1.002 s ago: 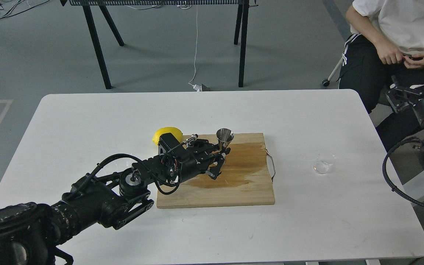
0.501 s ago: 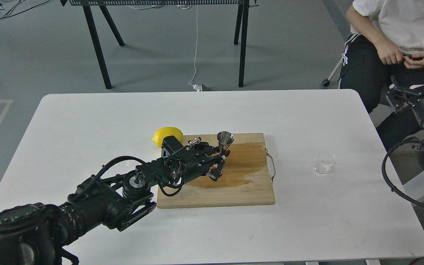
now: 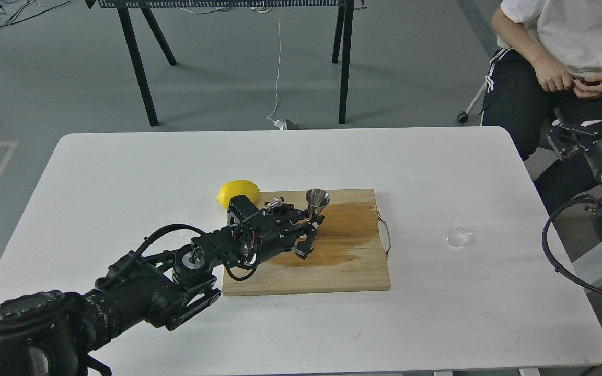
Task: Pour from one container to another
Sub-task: 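Lower the jigger onto the cutting board and open the left gripper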
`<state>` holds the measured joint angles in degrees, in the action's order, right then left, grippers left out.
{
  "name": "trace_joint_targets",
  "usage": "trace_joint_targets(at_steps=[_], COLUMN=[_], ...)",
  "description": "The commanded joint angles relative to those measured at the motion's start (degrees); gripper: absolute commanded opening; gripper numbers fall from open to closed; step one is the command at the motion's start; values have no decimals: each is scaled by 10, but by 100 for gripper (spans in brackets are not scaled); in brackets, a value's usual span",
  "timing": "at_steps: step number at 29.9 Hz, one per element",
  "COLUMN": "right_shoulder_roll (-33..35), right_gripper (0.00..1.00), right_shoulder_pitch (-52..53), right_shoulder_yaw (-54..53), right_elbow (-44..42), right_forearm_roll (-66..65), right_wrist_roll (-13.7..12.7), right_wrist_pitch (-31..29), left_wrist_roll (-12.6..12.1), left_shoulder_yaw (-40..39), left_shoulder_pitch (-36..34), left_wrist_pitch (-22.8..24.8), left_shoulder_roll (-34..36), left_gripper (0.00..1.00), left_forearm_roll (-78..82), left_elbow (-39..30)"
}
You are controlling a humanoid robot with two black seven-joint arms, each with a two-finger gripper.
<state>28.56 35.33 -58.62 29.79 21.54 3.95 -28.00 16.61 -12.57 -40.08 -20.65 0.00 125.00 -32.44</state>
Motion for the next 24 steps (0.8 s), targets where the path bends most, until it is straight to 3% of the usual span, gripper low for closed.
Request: trace_joint_targets(at_steps=[1, 5, 24], right_shoulder_roll=[0, 0, 1], right_gripper=[100, 100, 100], right_shoulder_pitch=[0, 0, 0], right_shoulder_yaw=[0, 0, 0], right_elbow=[0, -1, -1], right_forearm_roll=[0, 1, 0], right_wrist_roll=[0, 0, 0], right_wrist_pitch=[0, 0, 0], left_wrist_roll=[-2, -7, -4], left_shoulder_yaw=[-1, -1, 1], left_shoulder_pitch=[0, 1, -1], left_wrist_pitch=[-1, -3, -3], left_shoulder_roll=[0, 0, 4], left_gripper=[33, 46, 72], left_forearm_roll=[0, 0, 0], left_elbow=[-1, -1, -38])
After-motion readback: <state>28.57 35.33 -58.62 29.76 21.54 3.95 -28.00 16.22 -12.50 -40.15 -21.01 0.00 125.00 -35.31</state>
